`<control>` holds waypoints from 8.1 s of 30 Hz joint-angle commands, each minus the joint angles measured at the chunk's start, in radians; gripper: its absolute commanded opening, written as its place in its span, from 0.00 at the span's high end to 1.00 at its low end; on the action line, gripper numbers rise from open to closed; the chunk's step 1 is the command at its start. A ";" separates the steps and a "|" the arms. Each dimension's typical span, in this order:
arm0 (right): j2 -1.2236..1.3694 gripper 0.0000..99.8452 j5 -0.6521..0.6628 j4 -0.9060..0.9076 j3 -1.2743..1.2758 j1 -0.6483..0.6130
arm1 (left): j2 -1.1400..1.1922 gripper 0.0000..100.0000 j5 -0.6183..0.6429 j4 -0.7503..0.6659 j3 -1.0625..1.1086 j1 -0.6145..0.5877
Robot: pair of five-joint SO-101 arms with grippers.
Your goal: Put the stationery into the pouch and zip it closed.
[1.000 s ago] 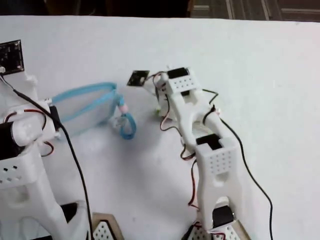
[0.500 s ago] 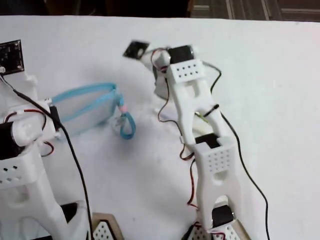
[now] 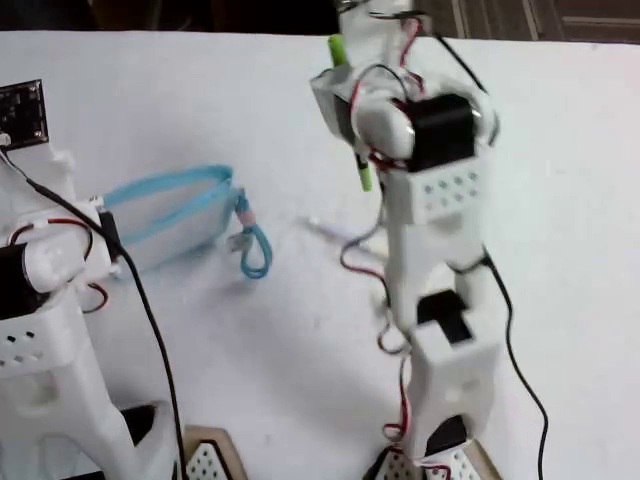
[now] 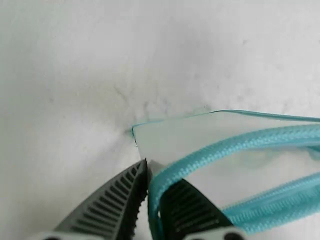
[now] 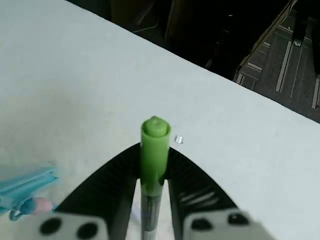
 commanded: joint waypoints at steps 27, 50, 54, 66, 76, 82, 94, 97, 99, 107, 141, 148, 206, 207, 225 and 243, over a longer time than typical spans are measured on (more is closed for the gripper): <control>-1.458 0.98 -0.141 -1.385 2.097 -0.349 | -0.022 0.98 -0.008 -0.025 -0.005 0.005; -1.147 0.98 -0.446 -1.534 1.801 -0.490 | -0.022 0.98 -0.008 -0.025 -0.005 0.004; -1.145 0.98 -0.440 -1.535 1.881 -0.490 | -0.022 0.98 -0.008 -0.025 -0.005 0.004; -1.145 0.67 -0.377 -1.432 1.893 -0.539 | -0.022 0.98 -0.008 -0.026 -0.005 0.005; -1.096 0.68 -0.264 -1.158 1.656 -0.320 | -0.022 0.98 -0.008 -0.026 -0.006 0.005; -0.863 0.68 -0.021 -0.829 1.522 -0.081 | -0.022 0.98 -0.008 -0.026 -0.008 0.005; -0.101 0.74 0.468 -0.487 1.280 -0.059 | -0.021 0.98 -0.008 -0.035 -0.005 0.002; 0.061 0.76 0.474 -0.487 1.163 -0.051 | -0.022 0.98 -0.006 -0.031 -0.005 0.005; 0.162 0.76 0.474 -0.486 1.080 -0.048 | -0.022 0.98 -0.006 -0.034 -0.005 0.005; 0.487 0.76 0.477 -0.323 0.727 -0.050 | -0.022 0.98 -0.006 -0.040 -0.003 0.005; 0.140 0.98 -0.063 0.019 -0.115 0.010 | -0.021 0.98 -0.008 -0.037 -0.003 0.007; -0.302 0.98 -0.057 0.016 0.615 0.008 | -0.021 0.98 -0.008 -0.037 -0.003 0.007; -1.124 0.90 -0.094 -1.647 2.045 -0.559 | -0.021 0.98 -0.008 -0.037 -0.003 0.007; -1.110 0.84 -0.094 -1.623 2.024 -0.559 | -0.021 0.98 -0.008 -0.037 -0.003 0.007; -1.089 0.76 0.049 -0.746 1.528 -0.082 | -0.021 0.98 -0.008 -0.037 -0.003 0.007; -1.087 0.80 0.939 -0.470 2.202 0.165 | -0.021 0.98 -0.006 -0.038 -0.003 0.007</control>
